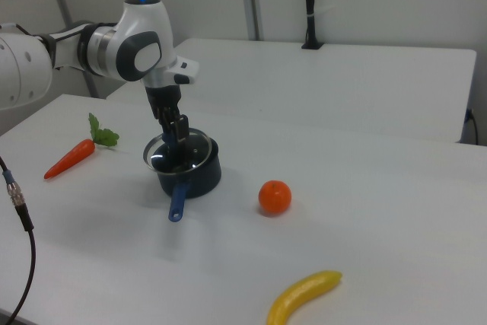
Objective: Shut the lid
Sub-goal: 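Lift the glass lid and carry it over the black saucepan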
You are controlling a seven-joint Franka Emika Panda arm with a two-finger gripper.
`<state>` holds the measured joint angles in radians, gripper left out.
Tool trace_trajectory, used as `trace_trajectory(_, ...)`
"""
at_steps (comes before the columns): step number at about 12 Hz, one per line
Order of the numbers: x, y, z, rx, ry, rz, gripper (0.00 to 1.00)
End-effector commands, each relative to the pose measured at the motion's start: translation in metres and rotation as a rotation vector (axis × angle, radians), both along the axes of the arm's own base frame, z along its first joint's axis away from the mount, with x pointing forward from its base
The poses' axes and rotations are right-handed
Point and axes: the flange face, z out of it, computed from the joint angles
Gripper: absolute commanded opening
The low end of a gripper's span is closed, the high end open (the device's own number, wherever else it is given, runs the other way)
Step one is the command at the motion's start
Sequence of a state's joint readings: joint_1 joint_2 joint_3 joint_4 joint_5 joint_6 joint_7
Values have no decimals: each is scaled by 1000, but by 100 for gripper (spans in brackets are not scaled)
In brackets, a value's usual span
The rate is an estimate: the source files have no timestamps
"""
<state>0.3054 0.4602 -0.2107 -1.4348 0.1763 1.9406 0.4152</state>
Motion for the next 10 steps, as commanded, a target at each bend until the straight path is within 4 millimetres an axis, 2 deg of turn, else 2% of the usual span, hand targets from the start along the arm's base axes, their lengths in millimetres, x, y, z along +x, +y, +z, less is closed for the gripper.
trace_trajectory(1, 8, 5, 5, 12, -23, -24, 49)
trace_trajectory(3, 16, 5, 6, 12, -35, -57, 50)
trace_trajectory(10, 16, 5, 4, 9, -31, -56, 49)
